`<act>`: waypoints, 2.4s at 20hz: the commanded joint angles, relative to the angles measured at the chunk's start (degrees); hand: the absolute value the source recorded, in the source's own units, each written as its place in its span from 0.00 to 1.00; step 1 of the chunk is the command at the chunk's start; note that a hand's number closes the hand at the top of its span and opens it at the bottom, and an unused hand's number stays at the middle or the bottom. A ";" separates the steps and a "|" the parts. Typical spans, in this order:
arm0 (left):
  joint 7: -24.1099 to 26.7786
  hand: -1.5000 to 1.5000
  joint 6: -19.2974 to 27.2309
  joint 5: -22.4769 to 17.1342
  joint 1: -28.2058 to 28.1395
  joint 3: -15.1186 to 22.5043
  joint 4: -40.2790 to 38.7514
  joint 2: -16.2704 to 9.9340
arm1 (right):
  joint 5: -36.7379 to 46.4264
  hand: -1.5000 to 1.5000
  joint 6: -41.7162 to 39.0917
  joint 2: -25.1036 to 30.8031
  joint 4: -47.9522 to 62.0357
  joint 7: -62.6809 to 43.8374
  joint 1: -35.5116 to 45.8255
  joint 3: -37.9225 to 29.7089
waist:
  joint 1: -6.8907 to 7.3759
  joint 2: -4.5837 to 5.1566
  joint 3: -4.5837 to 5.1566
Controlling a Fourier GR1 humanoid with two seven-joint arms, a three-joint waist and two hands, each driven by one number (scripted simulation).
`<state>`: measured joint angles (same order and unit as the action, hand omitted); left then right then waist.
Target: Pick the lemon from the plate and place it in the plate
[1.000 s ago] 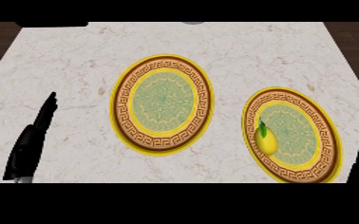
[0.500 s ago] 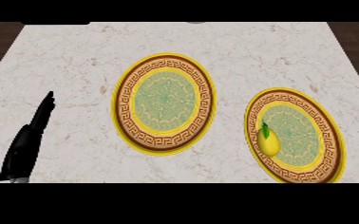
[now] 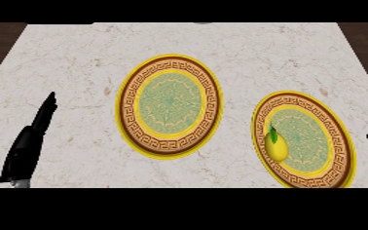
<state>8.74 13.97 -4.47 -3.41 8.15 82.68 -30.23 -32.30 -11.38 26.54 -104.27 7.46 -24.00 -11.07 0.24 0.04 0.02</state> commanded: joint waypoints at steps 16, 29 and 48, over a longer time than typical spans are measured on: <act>4.17 0.50 -4.25 3.95 -6.02 -3.86 1.29 3.45 | 23.04 0.00 -9.90 0.75 24.00 2.74 18.98 9.05 | 0.24 -0.02 -0.05; -1.23 0.50 -6.79 10.67 -5.05 -6.93 5.34 9.41 | 28.40 0.00 -13.52 -4.95 17.95 -4.78 20.26 10.01 | -0.18 -0.10 -0.02; 1.20 0.50 -13.37 15.39 -2.60 -15.06 2.39 12.73 | 39.57 1.00 -8.62 -15.55 31.79 6.17 27.84 10.05 | -0.10 -0.04 -0.03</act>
<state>7.97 1.18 9.32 -6.39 -5.68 86.76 -18.22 4.26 -21.79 12.88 -76.10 11.06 1.97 -1.63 0.09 -0.06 0.04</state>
